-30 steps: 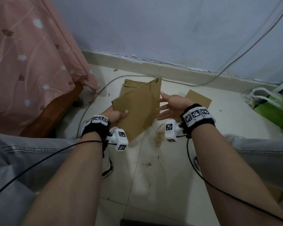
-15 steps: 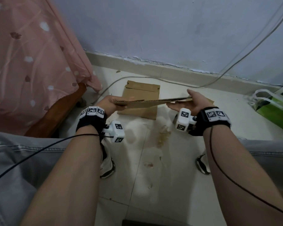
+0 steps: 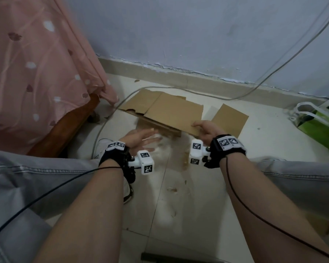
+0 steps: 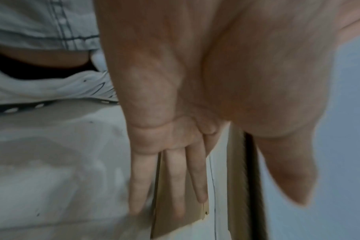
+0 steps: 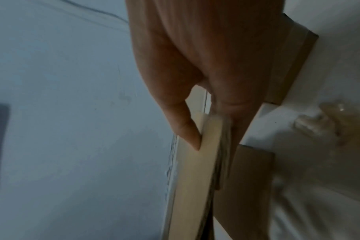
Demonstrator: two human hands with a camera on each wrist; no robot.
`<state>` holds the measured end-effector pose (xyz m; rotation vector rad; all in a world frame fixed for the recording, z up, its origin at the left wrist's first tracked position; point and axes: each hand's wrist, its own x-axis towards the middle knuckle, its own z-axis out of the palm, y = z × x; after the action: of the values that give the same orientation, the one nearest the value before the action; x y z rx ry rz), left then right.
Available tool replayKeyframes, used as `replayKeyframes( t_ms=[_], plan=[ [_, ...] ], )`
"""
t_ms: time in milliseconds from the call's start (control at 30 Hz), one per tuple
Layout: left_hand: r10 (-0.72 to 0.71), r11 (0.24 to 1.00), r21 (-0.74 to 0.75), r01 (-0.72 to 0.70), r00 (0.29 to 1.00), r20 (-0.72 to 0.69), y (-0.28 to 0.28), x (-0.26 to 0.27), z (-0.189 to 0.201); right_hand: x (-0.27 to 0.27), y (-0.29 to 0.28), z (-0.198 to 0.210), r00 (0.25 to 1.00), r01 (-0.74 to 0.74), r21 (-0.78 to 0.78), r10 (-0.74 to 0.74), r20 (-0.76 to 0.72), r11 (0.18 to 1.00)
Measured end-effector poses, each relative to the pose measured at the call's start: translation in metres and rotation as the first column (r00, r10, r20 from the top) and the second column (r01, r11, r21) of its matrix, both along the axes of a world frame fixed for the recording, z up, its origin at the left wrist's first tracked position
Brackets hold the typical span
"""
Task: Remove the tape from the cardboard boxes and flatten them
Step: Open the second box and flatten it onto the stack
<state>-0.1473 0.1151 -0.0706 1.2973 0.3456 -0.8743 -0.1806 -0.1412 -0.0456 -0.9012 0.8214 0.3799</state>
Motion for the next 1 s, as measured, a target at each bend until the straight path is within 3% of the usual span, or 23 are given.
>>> replayKeyframes(
  t_ms=[100, 233, 333, 400, 467, 733, 833, 933, 1000],
  plan=[
    [0.094, 0.995, -0.041, -0.095, 0.995, -0.014, -0.018, -0.005, -0.001, -0.004, 0.022, -0.016, 0.991, -0.133, -0.033, 0.132, -0.018, 0.991],
    [0.310, 0.946, 0.091, -0.312, 0.950, 0.033, -0.020, 0.001, -0.017, -0.013, 0.042, -0.028, 0.955, -0.293, -0.058, 0.290, -0.054, 0.954],
    [0.293, 0.943, 0.163, -0.290, 0.956, 0.006, -0.009, 0.006, -0.030, -0.016, 0.034, -0.044, 0.992, -0.078, -0.150, 0.062, -0.108, 0.986],
    [0.248, 0.944, 0.225, -0.243, 0.969, 0.005, 0.000, 0.008, -0.038, -0.017, 0.016, -0.057, 0.991, 0.014, -0.318, -0.055, -0.120, 0.948],
    [0.177, 0.936, 0.303, -0.179, 0.984, 0.033, 0.006, 0.012, -0.042, -0.020, 0.001, -0.063, 0.989, -0.048, -0.427, -0.017, -0.146, 0.903],
    [0.011, 0.958, 0.287, -0.021, 0.999, 0.037, 0.011, 0.013, -0.017, -0.033, -0.028, -0.064, 0.947, -0.300, -0.314, 0.241, -0.213, 0.901],
    [0.073, 0.948, 0.305, -0.086, 0.996, 0.054, 0.008, 0.020, -0.025, -0.027, -0.024, -0.064, 0.956, -0.278, -0.293, 0.233, -0.181, 0.915],
    [0.184, 0.917, 0.343, -0.205, 0.978, 0.094, 0.001, 0.024, -0.035, -0.015, -0.015, -0.071, 0.980, -0.161, -0.340, 0.109, -0.165, 0.927],
    [0.189, 0.909, 0.363, -0.205, 0.979, 0.080, -0.005, 0.027, -0.037, -0.006, -0.010, -0.077, 0.987, -0.092, -0.343, 0.041, -0.153, 0.935]
  ],
)
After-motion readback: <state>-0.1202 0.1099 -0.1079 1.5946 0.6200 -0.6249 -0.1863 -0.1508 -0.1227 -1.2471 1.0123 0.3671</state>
